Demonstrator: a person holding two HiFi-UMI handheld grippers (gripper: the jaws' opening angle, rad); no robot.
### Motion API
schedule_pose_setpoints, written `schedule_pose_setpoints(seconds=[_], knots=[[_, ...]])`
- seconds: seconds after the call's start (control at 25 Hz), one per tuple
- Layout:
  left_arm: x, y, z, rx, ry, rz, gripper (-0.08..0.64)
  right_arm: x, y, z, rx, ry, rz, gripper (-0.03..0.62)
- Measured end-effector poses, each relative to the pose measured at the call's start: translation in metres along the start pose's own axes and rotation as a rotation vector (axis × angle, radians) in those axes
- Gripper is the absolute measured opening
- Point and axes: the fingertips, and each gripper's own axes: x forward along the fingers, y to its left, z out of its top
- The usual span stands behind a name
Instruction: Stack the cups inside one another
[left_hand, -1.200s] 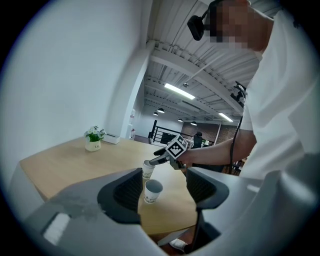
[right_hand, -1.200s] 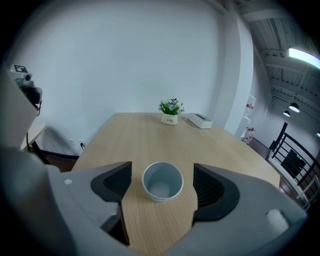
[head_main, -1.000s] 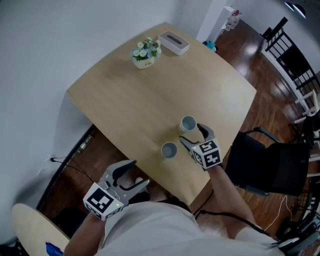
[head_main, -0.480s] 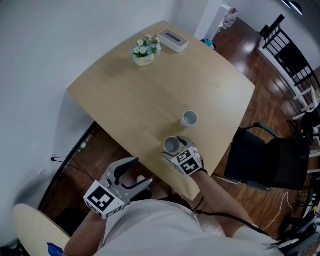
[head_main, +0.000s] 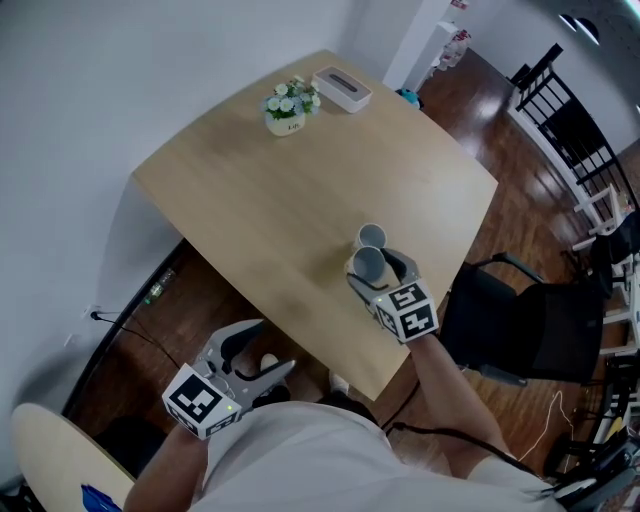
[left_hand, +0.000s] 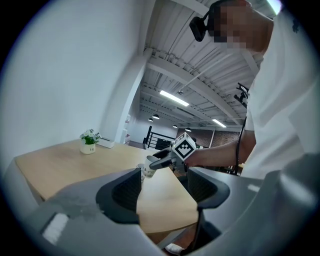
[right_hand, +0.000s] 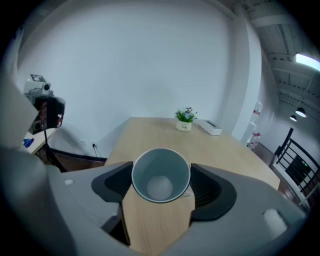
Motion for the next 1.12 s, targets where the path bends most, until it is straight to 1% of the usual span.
schedule_pose_setpoints(seconds=[0.12, 0.24, 0.4, 0.72, 0.8, 0.92, 1.12], knots=[[0.006, -0.005, 0.003, 0.006, -0.006, -0.012, 0.308, -0.008, -0.037, 0.014, 0.039, -0.038, -0.065, 0.367], [0.007, -0.003, 0.004, 0.012, 0.002, -0.012, 0.308, -0.011, -0.064, 0.025, 0.069, -0.073, -0.112, 0.367], [0.005, 0.005, 0.005, 0.009, 0.005, 0.005, 0.31, -0.001, -0.084, 0.028, 0.083, -0.076, -0.133, 0.367], [0.0, 0.017, 0.003, -0.013, 0.014, 0.041, 0.31, 0.036, -0.096, 0.003, 0.107, -0.011, -0.125, 0.37], [0.001, 0.019, 0.002, -0.015, 0.018, 0.044, 0.31, 0.037, -0.097, 0.0, 0.112, -0.011, -0.125, 0.396], [0.007, 0.021, 0.004, -0.015, 0.021, 0.043, 0.31, 0.031, -0.095, 0.001, 0.113, -0.022, -0.115, 0.399], [0.024, 0.015, 0.007, -0.004, 0.009, 0.007, 0.31, -0.002, -0.09, 0.003, 0.112, -0.047, -0.111, 0.399]])
